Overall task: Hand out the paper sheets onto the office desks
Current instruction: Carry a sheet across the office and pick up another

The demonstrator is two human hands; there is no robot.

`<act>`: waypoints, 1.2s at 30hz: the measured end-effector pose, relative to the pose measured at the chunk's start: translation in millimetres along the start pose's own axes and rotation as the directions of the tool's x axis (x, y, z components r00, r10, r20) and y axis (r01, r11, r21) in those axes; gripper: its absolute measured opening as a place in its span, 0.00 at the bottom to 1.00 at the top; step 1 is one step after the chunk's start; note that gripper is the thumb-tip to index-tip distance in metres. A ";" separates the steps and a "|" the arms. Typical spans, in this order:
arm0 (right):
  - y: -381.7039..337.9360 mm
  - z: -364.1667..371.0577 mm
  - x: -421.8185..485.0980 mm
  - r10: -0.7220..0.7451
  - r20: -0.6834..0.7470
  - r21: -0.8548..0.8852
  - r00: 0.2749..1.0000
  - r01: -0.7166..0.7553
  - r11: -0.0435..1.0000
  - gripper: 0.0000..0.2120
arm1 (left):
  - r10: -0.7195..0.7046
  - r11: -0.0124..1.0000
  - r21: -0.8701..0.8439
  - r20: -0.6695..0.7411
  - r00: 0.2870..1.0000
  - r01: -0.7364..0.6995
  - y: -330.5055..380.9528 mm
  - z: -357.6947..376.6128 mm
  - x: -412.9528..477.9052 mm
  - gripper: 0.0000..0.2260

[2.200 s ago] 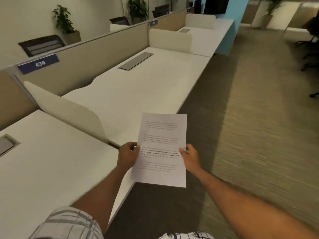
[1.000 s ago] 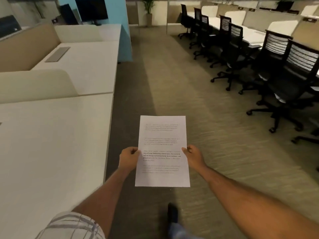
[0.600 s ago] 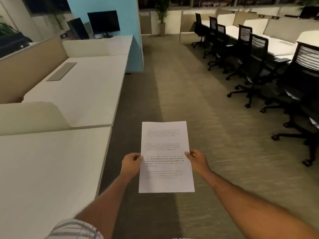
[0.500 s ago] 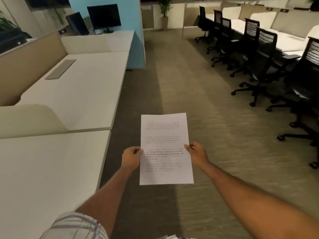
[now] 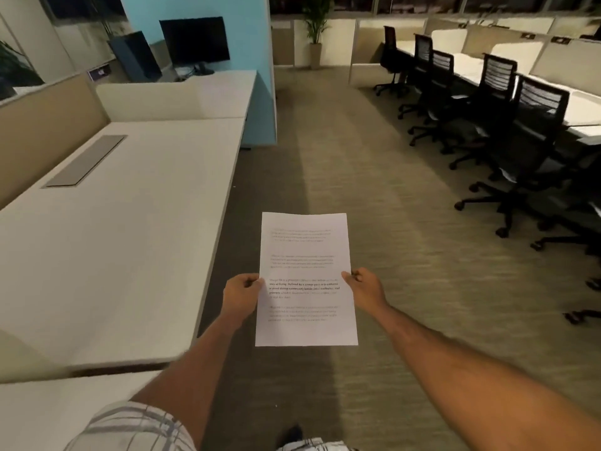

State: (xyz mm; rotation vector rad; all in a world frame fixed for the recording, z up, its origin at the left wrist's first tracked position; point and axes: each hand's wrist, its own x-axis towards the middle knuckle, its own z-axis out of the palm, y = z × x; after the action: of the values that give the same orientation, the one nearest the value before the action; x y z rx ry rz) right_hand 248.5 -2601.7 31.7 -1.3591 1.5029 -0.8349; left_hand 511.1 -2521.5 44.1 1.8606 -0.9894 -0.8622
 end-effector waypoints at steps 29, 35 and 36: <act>-244.7 263.2 539.5 -0.128 0.539 0.006 0.832 0.148 0.989 0.07 | -0.301 0.912 -0.378 -0.359 0.883 0.158 76.3 -79.8 489.5 0.07; -282.4 368.7 598.1 -0.184 0.638 0.008 0.748 0.233 0.973 0.07 | -0.370 0.879 -0.454 -0.461 0.807 0.144 49.3 -130.9 551.9 0.06; -285.8 387.7 605.9 -0.190 0.650 0.004 0.735 0.247 0.969 0.06 | -0.383 0.872 -0.469 -0.471 0.794 0.142 40.3 -139.6 561.8 0.06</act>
State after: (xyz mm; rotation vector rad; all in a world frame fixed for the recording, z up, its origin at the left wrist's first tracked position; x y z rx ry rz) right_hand 729.5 -3208.0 45.9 -1.6892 0.8421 -0.3610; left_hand 870.5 -2977.1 36.8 1.7390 -0.1534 -0.5699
